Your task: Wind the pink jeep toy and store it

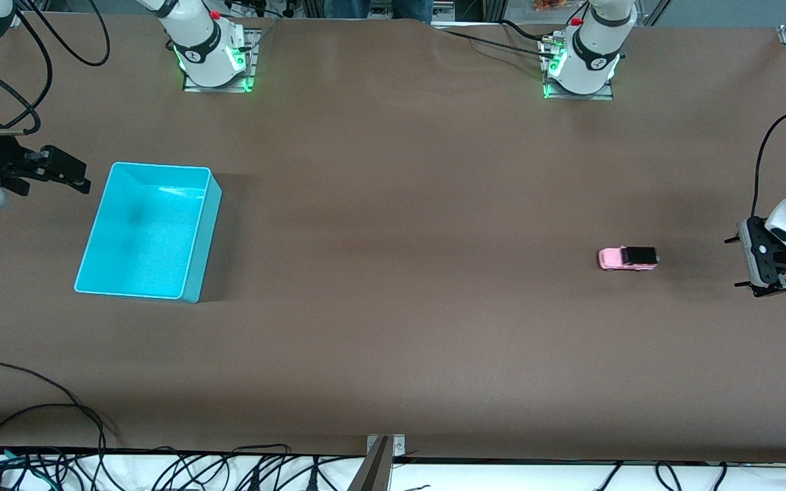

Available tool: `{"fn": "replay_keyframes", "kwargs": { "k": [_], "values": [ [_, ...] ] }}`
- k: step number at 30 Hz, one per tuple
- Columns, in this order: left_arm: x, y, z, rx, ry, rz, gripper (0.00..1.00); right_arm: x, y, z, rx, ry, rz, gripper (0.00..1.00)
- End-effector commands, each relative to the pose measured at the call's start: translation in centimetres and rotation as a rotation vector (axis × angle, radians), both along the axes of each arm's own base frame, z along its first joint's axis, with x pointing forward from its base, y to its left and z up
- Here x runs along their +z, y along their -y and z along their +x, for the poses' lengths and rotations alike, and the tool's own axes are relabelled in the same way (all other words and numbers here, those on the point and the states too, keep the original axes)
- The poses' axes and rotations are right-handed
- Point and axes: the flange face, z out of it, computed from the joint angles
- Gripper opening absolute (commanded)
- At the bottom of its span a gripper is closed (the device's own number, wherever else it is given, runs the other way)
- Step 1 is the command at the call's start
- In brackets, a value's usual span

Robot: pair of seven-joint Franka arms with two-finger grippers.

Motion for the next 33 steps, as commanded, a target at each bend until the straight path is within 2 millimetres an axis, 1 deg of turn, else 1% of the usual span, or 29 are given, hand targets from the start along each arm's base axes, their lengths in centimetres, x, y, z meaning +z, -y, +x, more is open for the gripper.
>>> {"fn": "replay_keyframes", "kwargs": {
  "k": [1,6,9,11,13,15,17,20,22,24,25,26,27,29,32,33],
  "values": [
    [3.6,1.8,1.3,0.080,-0.040,-0.008,1.00,0.7,-0.1,-0.1,0.006,-0.001,-0.001,1.00],
    [7.6,5.0,2.3,0.148,-0.061,-0.004,1.00,0.8,-0.2,-0.1,0.008,0.000,0.000,1.00],
    [9.7,7.2,2.4,0.185,-0.066,-0.001,1.00,0.7,-0.2,-0.1,0.008,-0.003,-0.001,1.00],
    [11.0,8.6,2.2,0.229,-0.072,0.006,1.00,0.7,-0.2,-0.1,0.008,-0.001,0.000,1.00],
    [12.7,10.6,1.7,0.270,-0.085,0.023,1.00,0.7,-0.1,-0.1,0.008,-0.001,-0.001,1.00],
    [13.5,11.9,1.4,0.305,-0.094,0.037,1.00,0.6,-0.2,-0.1,0.008,-0.003,-0.001,1.00],
    [14.4,13.7,1.1,0.336,-0.101,0.053,1.00,0.7,-0.2,-0.1,0.008,-0.001,0.000,1.00],
    [16.2,15.8,0.5,0.370,-0.092,0.075,1.00,0.7,-0.2,-0.1,0.008,-0.001,0.000,1.00],
    [16.6,16.7,0.3,0.382,-0.096,0.083,1.00,0.7,-0.2,-0.1,0.008,-0.001,0.000,1.00],
    [16.8,17.0,0.2,0.383,-0.094,0.085,1.00,0.7,-0.2,-0.1,0.008,-0.001,0.000,1.00],
    [17.4,17.4,0.1,0.381,-0.084,0.090,1.00,0.7,-0.2,-0.1,0.008,-0.001,0.000,1.00],
    [17.9,18.6,-0.2,0.366,-0.076,0.097,1.00,0.7,-0.2,-0.1,0.008,-0.003,-0.001,1.00],
    [18.2,19.0,-0.4,0.363,-0.072,0.106,1.00,0.6,-0.2,-0.1,0.008,-0.003,-0.001,1.00],
    [18.6,19.0,-0.7,0.389,-0.063,0.124,1.00,0.7,-0.2,-0.1,0.008,-0.003,-0.001,1.00],
    [19.0,20.0,-1.0,0.397,-0.055,0.143,1.00,0.6,-0.2,-0.1,0.008,-0.003,-0.001,1.00],
    [19.0,20.0,-1.3,0.400,-0.052,0.149,1.00,0.6,-0.2,-0.1,0.008,-0.003,-0.001,1.00]
  ]
}}
